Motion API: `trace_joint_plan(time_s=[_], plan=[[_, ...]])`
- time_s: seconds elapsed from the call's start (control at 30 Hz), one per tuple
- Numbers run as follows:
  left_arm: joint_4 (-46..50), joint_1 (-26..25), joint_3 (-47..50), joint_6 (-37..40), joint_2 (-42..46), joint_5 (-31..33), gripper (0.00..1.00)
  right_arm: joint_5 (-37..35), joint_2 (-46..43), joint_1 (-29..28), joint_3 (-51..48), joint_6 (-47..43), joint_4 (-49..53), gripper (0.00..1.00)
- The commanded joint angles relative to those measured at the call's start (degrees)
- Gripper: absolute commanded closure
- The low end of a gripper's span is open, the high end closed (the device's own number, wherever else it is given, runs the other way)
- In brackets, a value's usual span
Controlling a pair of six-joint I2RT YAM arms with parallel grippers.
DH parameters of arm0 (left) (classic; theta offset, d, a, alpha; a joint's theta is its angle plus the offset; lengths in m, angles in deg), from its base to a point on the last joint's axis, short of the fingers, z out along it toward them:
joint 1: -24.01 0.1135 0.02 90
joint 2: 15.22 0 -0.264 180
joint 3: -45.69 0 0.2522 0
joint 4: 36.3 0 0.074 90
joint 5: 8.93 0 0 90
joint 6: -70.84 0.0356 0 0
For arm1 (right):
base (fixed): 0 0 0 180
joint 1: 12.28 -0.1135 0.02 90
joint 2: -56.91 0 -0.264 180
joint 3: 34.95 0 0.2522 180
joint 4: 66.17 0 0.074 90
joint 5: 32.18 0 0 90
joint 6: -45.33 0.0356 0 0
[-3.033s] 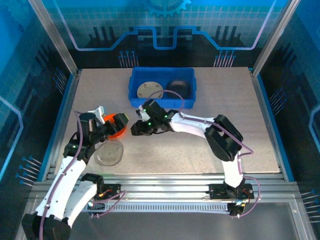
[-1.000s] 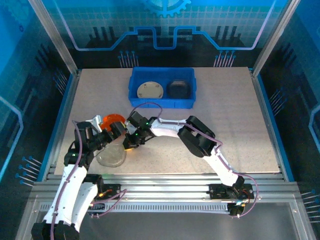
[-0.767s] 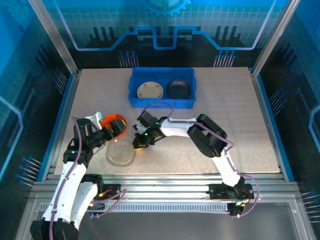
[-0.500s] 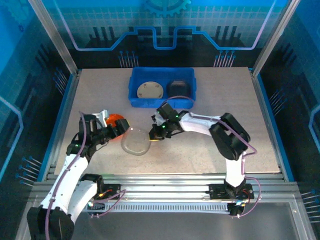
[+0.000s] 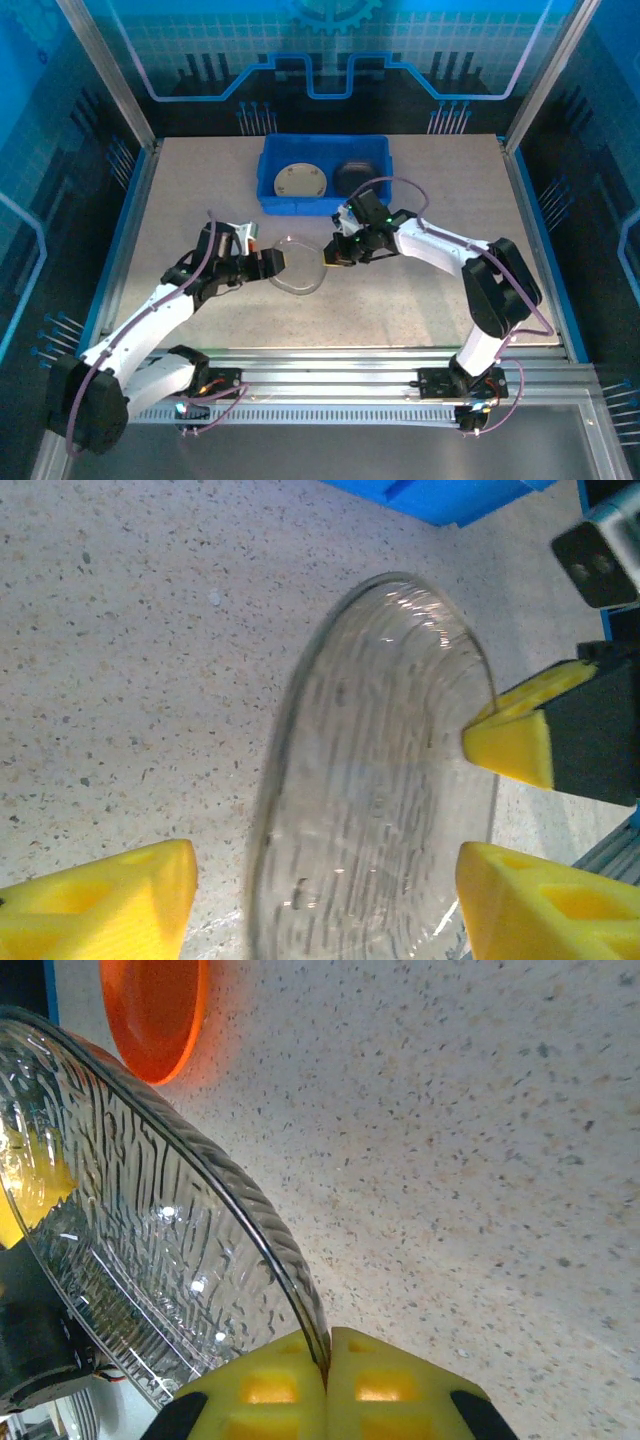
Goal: Place the plates into the plastic bin on the countertop
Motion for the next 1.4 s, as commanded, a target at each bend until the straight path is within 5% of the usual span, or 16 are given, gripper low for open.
trace_joint_plan(time_s=[0.0,0.27,0.4,0.67,0.83,0.93,1.0,1.07,1.37], plan=[[-1.5,-0.4,-2.0,1.4,-1.5,2.0,0.38,1.3,-2.7,1.4,-0.2,-2.6,3.3,1.00],[-3.2,-0.5,-3.0,0.7,-4.8,3.1,0.53,1.3,-2.3,1.5,0.5,-4.6,5.6,1.00],[-3.6,-0.6,-3.4,0.5,-5.3,3.5,0.72,0.8,-2.5,1.5,0.6,-5.4,6.3,1.00],[-4.1,-1.7,-4.5,0.5,-8.1,3.4,0.82,1.1,-2.4,1.5,1.5,-6.0,6.4,1.00],[-4.4,-1.8,-4.7,0.4,-9.0,4.1,1.00,0.9,-2.1,2.1,2.0,-5.6,6.4,1.00],[-4.3,-1.8,-5.4,0.0,-9.3,4.8,1.00,0.8,-2.0,3.2,2.1,-4.8,6.2,0.85],[-3.9,-1.8,-6.8,-0.1,-10.0,5.1,1.00,0.4,-2.6,4.2,1.9,-4.2,5.7,0.57],[-2.8,-1.8,-9.1,0.0,-11.2,5.5,1.00,0.0,-3.5,5.7,1.9,-4.1,5.9,0.40],[3.1,-1.8,-26.2,1.5,-21.0,8.2,1.00,-5.4,-17.2,17.1,-2.7,-2.2,5.1,0.33]])
